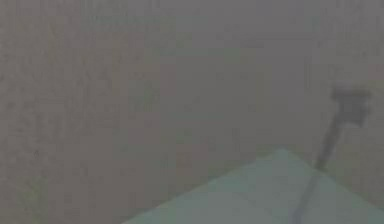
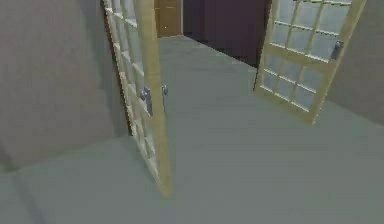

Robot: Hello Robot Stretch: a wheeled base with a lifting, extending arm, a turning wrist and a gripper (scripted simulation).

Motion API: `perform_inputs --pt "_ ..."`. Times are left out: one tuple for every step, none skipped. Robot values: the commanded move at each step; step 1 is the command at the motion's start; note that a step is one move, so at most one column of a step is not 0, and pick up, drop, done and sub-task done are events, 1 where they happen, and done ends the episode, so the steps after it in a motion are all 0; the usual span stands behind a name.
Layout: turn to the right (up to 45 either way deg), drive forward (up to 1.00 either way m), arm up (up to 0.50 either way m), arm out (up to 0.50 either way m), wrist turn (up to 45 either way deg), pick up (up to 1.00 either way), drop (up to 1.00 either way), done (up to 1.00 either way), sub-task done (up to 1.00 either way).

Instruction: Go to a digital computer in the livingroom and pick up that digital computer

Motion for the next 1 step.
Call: perform_inputs --pt "-45.0 0.00 0.00 0.00 0.0 0.00 0.00 0.00 0.00"
